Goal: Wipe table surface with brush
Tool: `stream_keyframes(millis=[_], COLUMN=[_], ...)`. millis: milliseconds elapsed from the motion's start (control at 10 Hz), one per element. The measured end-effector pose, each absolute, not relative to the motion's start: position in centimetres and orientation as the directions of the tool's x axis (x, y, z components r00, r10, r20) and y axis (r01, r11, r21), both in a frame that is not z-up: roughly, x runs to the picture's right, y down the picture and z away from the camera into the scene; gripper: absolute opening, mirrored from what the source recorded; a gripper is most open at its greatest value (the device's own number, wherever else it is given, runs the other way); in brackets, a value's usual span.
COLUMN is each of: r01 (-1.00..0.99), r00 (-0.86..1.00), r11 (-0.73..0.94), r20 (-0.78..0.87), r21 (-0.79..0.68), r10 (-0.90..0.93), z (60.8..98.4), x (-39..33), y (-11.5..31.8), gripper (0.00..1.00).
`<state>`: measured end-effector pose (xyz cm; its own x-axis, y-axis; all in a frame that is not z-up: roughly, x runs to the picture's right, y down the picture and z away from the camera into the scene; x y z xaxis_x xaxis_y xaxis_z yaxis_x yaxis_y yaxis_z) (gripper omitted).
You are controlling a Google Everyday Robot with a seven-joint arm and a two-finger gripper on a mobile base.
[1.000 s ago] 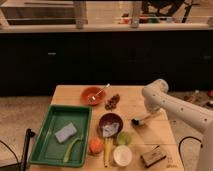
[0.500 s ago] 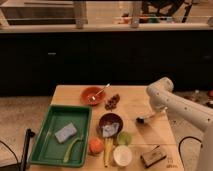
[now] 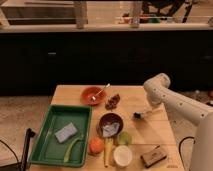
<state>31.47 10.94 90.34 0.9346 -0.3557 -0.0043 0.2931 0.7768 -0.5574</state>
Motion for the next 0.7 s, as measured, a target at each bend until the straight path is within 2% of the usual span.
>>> stream_keyframes(millis=[700], r01=[0.417], r00=[0.907], r11=[0.746], r20=[0.189], r21=[-0.519], r10=[-0.375], z=[91.1], x=[27.3], y=[11.8], gripper=[0.00])
